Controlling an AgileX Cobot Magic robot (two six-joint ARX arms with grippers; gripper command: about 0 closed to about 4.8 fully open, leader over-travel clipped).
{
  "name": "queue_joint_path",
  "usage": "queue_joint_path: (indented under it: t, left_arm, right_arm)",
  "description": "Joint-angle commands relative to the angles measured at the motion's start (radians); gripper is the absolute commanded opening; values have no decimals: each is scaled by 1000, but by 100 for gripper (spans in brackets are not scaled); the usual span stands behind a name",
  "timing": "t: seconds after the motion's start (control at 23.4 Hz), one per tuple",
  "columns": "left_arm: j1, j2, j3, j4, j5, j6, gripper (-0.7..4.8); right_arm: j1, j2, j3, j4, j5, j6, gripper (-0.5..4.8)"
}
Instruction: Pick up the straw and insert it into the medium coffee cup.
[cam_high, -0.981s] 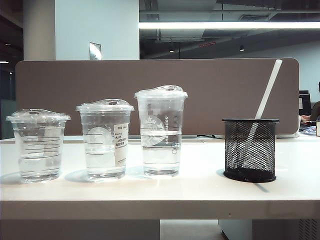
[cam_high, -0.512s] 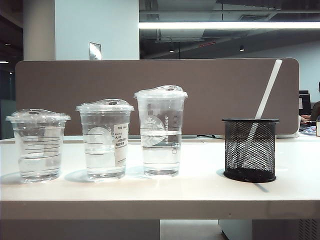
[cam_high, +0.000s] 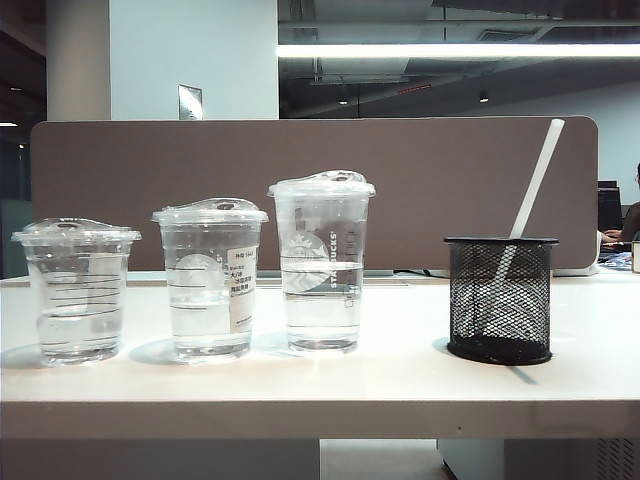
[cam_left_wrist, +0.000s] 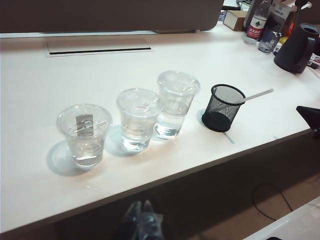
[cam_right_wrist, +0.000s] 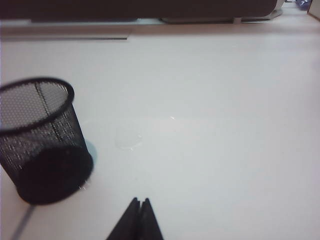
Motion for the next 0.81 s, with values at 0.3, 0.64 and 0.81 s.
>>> queue_joint_path:
  t: [0.3,0.64,0.81]
  left_arm:
    - [0,1,2,8,7,35,-1]
    - [1,1,2,44,5,95,-1]
    - [0,1,2,53,4,94,-1]
  right_arm:
    - [1,128,644,-425,192,-155,-6]
    - [0,639,1094,-483,322,-384,-5]
    - [-65,834,1090,-293,120,-367,-6]
